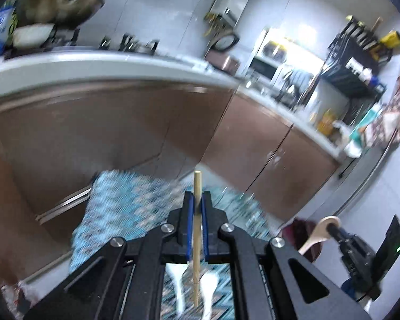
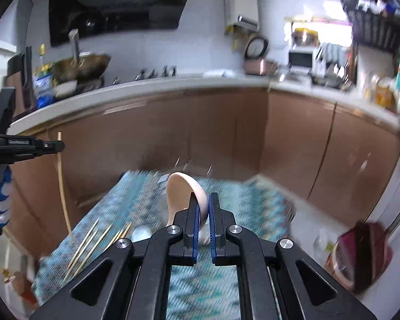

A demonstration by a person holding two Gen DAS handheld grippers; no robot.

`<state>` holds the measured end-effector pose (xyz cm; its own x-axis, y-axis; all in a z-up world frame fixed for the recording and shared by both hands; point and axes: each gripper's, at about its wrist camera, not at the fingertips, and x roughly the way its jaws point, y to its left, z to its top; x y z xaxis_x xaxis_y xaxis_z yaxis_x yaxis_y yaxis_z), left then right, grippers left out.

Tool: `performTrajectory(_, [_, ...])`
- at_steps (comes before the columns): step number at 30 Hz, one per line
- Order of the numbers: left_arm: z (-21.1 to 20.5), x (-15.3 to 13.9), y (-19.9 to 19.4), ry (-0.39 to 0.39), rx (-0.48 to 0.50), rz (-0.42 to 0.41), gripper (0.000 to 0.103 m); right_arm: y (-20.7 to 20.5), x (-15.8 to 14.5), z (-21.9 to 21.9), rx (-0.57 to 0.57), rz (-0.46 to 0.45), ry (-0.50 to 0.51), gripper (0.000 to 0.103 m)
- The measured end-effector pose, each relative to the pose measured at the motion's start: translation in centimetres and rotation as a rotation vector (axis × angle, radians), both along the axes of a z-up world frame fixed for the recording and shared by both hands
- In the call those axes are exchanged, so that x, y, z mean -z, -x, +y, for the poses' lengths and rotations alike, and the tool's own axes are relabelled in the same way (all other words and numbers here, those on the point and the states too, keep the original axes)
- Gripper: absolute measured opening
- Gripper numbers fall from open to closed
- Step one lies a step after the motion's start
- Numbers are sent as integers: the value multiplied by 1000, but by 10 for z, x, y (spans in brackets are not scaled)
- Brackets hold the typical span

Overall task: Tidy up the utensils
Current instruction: 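Drop the pinkish spoon into the wire holder with the right gripper while the left drops its chopstick in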

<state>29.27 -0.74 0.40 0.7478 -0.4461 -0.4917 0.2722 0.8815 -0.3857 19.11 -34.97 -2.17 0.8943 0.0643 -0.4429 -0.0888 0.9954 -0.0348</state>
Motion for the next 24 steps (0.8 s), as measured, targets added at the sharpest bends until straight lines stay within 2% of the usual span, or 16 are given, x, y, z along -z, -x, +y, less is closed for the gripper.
performTrajectory(4, [-23, -22, -23, 64, -2, -89, 5, -29, -10, -2, 68, -78, 34, 7])
performTrajectory(8, [-46, -22, -51, 110, -30, -141, 5, -66, 2, -2, 135, -113, 80, 7])
performTrajectory(12, [-73, 4, -76, 82, -67, -164, 5, -91, 26, -1, 166, -111, 112, 7])
performTrajectory(17, [-105, 53, -99, 14, -105, -172, 5, -110, 57, -2, 196, -106, 130, 7])
performTrajectory(24, [-119, 108, -114, -51, -130, -158, 5, -122, 90, 7, 200, -120, 141, 7])
